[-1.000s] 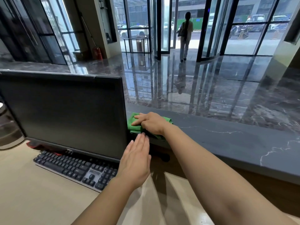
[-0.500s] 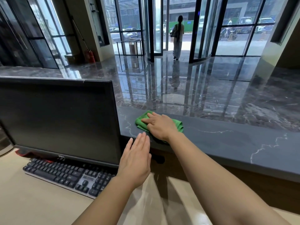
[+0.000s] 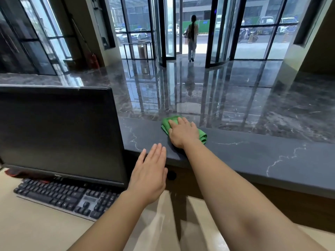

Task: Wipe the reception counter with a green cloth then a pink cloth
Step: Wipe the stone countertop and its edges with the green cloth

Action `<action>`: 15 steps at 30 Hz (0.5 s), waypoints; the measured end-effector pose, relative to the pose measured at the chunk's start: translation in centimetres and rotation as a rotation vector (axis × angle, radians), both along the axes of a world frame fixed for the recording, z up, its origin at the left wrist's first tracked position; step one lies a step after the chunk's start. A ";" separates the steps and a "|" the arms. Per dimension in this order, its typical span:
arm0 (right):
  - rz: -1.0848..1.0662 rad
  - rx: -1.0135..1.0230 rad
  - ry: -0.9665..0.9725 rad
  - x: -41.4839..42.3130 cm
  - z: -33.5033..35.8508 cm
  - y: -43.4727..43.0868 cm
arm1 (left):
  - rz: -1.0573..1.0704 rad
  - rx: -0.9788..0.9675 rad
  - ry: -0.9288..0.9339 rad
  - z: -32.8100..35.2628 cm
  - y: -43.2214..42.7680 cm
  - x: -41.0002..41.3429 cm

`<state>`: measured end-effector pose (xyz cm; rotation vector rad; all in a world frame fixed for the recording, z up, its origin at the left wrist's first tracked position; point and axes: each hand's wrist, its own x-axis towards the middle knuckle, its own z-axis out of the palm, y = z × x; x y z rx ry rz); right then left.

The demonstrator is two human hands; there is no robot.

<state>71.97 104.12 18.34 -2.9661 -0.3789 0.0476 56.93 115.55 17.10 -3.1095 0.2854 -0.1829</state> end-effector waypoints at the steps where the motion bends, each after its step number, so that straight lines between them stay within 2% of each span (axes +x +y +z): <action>1: -0.040 -0.001 -0.002 -0.3 0.0 -1.6 | -0.006 0.000 0.000 0.1 -0.4 -0.2; 10: -0.429 -0.022 -0.018 -5.2 0.3 -18.4 | -0.063 -0.004 0.041 0.5 -3.8 -1.9; 15: -0.560 -0.008 -0.009 -7.5 0.5 -20.9 | -0.116 -0.014 0.059 0.6 -5.6 -2.4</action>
